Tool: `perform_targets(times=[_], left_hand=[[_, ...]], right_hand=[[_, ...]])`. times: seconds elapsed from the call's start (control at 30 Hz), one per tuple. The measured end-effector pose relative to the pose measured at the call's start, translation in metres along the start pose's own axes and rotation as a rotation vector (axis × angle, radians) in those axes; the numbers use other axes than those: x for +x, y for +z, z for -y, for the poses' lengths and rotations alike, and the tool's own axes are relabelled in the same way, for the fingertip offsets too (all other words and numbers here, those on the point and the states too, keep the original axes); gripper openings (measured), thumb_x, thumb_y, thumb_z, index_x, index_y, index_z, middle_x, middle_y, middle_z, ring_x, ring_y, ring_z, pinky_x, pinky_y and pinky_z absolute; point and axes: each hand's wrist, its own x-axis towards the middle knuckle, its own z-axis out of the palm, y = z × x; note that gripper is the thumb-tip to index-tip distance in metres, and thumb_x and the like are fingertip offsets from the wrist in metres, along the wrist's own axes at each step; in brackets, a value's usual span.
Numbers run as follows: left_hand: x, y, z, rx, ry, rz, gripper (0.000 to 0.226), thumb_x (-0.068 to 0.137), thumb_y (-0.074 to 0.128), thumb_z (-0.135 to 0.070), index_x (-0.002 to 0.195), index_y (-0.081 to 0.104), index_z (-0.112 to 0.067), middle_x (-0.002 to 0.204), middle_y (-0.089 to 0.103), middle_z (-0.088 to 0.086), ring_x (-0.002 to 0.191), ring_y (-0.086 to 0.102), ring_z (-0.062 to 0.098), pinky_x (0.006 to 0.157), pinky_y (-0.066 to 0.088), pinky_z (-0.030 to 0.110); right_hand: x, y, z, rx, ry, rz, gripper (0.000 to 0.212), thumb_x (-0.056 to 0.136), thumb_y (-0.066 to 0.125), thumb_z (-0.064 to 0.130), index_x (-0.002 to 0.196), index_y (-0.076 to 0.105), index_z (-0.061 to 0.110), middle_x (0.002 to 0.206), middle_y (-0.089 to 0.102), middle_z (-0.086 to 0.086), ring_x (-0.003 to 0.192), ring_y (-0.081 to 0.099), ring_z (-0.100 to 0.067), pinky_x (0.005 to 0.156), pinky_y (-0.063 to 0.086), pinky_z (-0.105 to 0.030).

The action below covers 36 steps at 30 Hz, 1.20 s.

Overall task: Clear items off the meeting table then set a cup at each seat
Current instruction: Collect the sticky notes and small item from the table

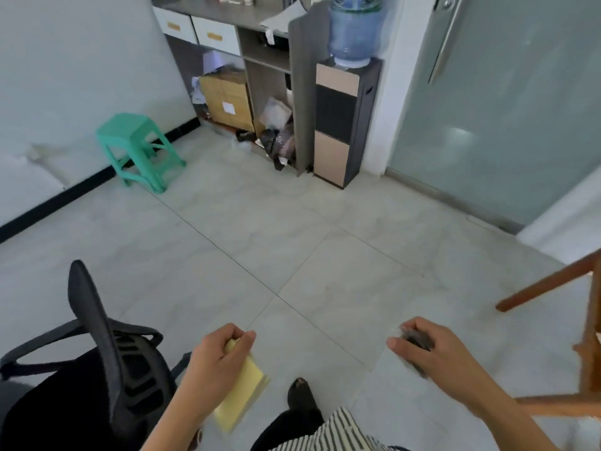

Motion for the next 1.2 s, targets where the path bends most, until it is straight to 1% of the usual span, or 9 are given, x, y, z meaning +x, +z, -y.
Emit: perform_targets(times=[0.13,0.37,0.63,0.7,0.83,0.93,1.0,1.07,1.2], left_hand=[[0.084,-0.04,-0.03,0.027,-0.009,-0.033,0.031,0.092,0.06,-0.036,0.066,0.058,-0.018,0.043,0.043,-0.009,0.038,0.036,0.004,0.045,0.029,0.022],[0.221,-0.076,-0.053,-0.051,-0.05,-0.04,0.032,0.092,0.061,-0.034,0.064,0.057,-0.018,0.045,0.043,-0.009,0.041,0.036,0.006,0.046,0.031,0.024],[0.397,-0.135,-0.098,-0.072,-0.14,-0.182,0.033,0.09,0.062,-0.033,0.059,0.057,-0.024,0.043,0.046,-0.01,0.041,0.039,0.006,0.049,0.034,0.027],[0.433,-0.156,-0.113,-0.101,-0.165,-0.235,0.033,0.09,0.062,-0.034,0.058,0.058,-0.026,0.044,0.046,-0.01,0.042,0.04,0.007,0.05,0.034,0.028],[0.493,-0.187,-0.118,-0.134,-0.217,-0.323,0.03,0.091,0.062,-0.032,0.063,0.059,-0.02,0.043,0.047,-0.008,0.039,0.04,0.003,0.047,0.033,0.026],[0.539,-0.207,-0.11,-0.17,-0.267,-0.344,0.031,0.091,0.063,-0.029,0.063,0.059,-0.016,0.043,0.047,-0.008,0.038,0.039,0.003,0.045,0.033,0.024],[0.576,-0.223,-0.1,-0.19,-0.299,-0.347,0.033,0.091,0.063,-0.027,0.062,0.057,-0.014,0.041,0.045,-0.007,0.037,0.038,0.002,0.042,0.031,0.019],[0.619,-0.246,-0.093,-0.202,-0.313,-0.349,0.033,0.091,0.063,-0.025,0.061,0.056,-0.014,0.041,0.044,-0.006,0.038,0.037,0.004,0.044,0.031,0.022],[0.716,-0.308,-0.098,-0.209,-0.309,-0.352,0.031,0.091,0.064,-0.027,0.062,0.06,-0.014,0.044,0.047,-0.005,0.043,0.042,0.01,0.049,0.035,0.027]], right_hand=[[0.076,0.009,0.057,-0.023,-0.03,0.044,0.04,0.064,0.073,0.064,0.073,0.06,0.027,0.056,0.047,0.009,0.052,0.042,-0.01,0.058,0.036,-0.03],[0.228,0.007,0.118,-0.009,-0.012,0.078,0.027,0.075,0.077,0.044,0.068,0.06,0.024,0.055,0.047,0.007,0.053,0.041,-0.013,0.06,0.034,-0.034],[0.448,0.016,0.213,-0.028,-0.028,0.19,0.038,0.073,0.078,0.046,0.075,0.059,0.012,0.06,0.044,-0.002,0.056,0.038,-0.017,0.062,0.03,-0.035],[0.502,0.024,0.255,-0.063,-0.059,0.248,0.039,0.069,0.077,0.051,0.074,0.06,0.016,0.061,0.045,-0.003,0.056,0.039,-0.016,0.06,0.031,-0.034],[0.605,0.047,0.338,-0.255,-0.238,0.368,0.031,0.076,0.072,0.054,0.08,0.062,0.025,0.064,0.05,0.005,0.055,0.045,-0.009,0.056,0.037,-0.028],[0.671,0.073,0.388,-0.26,-0.288,0.401,0.042,0.072,0.071,0.062,0.086,0.064,0.023,0.067,0.056,-0.007,0.056,0.048,-0.011,0.058,0.038,-0.031],[0.714,0.093,0.41,-0.289,-0.304,0.409,0.048,0.069,0.07,0.067,0.089,0.065,0.023,0.079,0.063,-0.015,0.061,0.054,-0.02,0.061,0.04,-0.033],[0.751,0.116,0.425,-0.304,-0.306,0.419,0.051,0.069,0.069,0.068,0.088,0.064,0.021,0.086,0.064,-0.019,0.066,0.057,-0.027,0.063,0.041,-0.034],[0.815,0.155,0.459,-0.224,-0.206,0.416,0.046,0.071,0.072,0.059,0.086,0.063,0.017,0.077,0.056,-0.021,0.063,0.048,-0.016,0.062,0.037,-0.034]])
